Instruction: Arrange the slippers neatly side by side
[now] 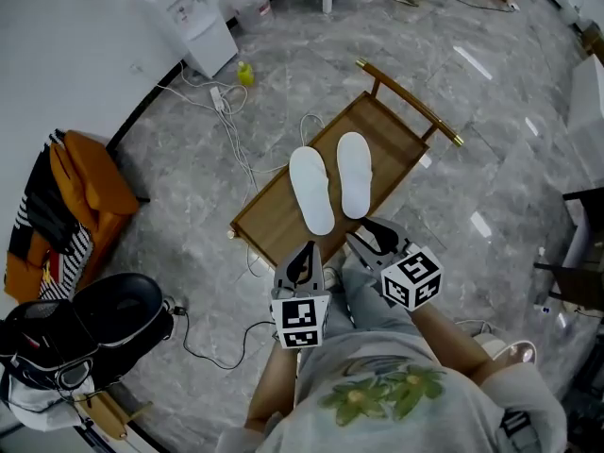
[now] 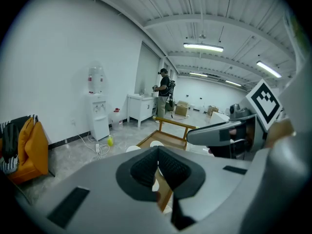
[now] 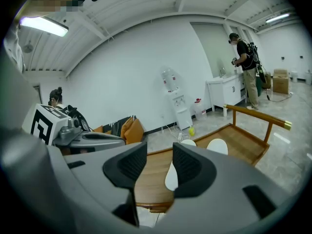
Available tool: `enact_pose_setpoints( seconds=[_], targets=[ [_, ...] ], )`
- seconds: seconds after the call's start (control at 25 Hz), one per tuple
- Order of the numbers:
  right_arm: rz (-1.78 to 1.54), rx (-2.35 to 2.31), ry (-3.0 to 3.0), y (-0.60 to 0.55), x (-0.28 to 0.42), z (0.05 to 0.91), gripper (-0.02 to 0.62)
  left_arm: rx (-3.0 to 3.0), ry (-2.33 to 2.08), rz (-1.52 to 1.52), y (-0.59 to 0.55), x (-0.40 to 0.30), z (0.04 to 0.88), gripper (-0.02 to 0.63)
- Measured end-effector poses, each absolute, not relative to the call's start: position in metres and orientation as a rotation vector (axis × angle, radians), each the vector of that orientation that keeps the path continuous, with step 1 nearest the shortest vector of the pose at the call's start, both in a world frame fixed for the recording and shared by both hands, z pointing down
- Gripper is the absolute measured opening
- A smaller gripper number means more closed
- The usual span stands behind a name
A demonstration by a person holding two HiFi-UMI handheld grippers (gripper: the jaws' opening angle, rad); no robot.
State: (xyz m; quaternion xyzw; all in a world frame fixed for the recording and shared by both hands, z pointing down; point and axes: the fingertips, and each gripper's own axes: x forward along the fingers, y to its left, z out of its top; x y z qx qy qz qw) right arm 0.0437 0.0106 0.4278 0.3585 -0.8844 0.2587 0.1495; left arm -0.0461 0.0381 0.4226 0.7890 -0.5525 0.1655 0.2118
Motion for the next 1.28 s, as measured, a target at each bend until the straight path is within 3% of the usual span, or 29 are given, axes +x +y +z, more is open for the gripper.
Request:
enact_pose_setpoints(
  seconds=[1.28],
  targets=[
    [0.962,0.801,-2.343,-0.094,0.012,0.573,0.161,1.938,-1.623,0.559,-0.028,-0.078,0.518,0.017]
  ],
)
